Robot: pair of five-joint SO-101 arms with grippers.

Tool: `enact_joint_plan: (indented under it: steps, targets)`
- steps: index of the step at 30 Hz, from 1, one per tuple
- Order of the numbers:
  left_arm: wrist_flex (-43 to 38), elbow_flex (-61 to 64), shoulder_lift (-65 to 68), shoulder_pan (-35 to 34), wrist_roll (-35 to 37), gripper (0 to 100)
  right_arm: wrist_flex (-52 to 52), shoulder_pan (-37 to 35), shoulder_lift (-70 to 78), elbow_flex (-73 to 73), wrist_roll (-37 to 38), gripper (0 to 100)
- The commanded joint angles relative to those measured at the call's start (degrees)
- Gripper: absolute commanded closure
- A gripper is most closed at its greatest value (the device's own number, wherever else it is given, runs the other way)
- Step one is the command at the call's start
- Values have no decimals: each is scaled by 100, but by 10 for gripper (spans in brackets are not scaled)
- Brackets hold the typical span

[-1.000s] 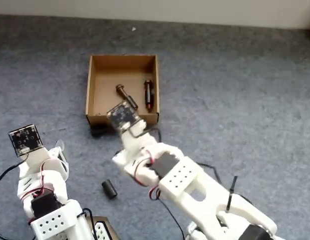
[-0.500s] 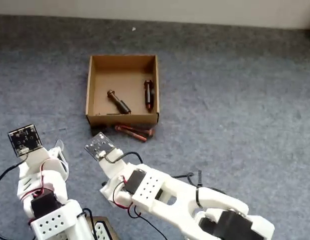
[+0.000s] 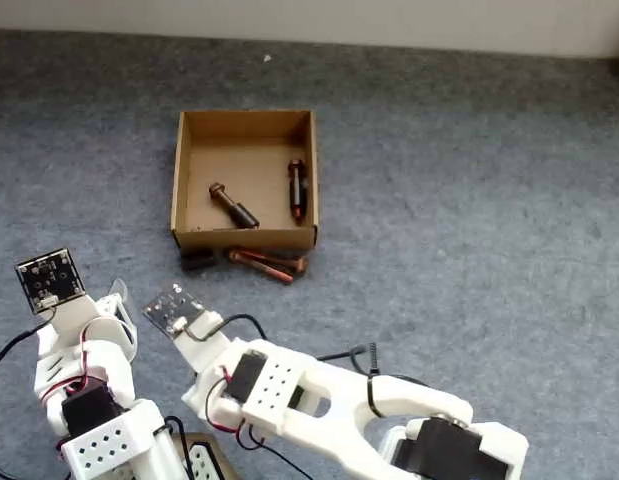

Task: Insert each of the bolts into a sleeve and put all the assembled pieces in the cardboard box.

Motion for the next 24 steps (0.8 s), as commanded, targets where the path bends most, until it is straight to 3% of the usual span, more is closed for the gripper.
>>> enact_joint_plan:
  steps: [1, 11, 20, 24]
  targets:
    - [-123, -224, -40, -22, 53, 765, -22, -57, 13, -127, -62, 840]
    - [-123, -224, -40, -22, 53, 765, -22, 48, 22, -92, -26, 843]
    - [-123, -215, -40, -22, 44, 765, -22, 75, 48, -110, -9, 914]
    - [-123, -207, -40, -22, 35, 765, -22, 189, 637, -145, -9, 914]
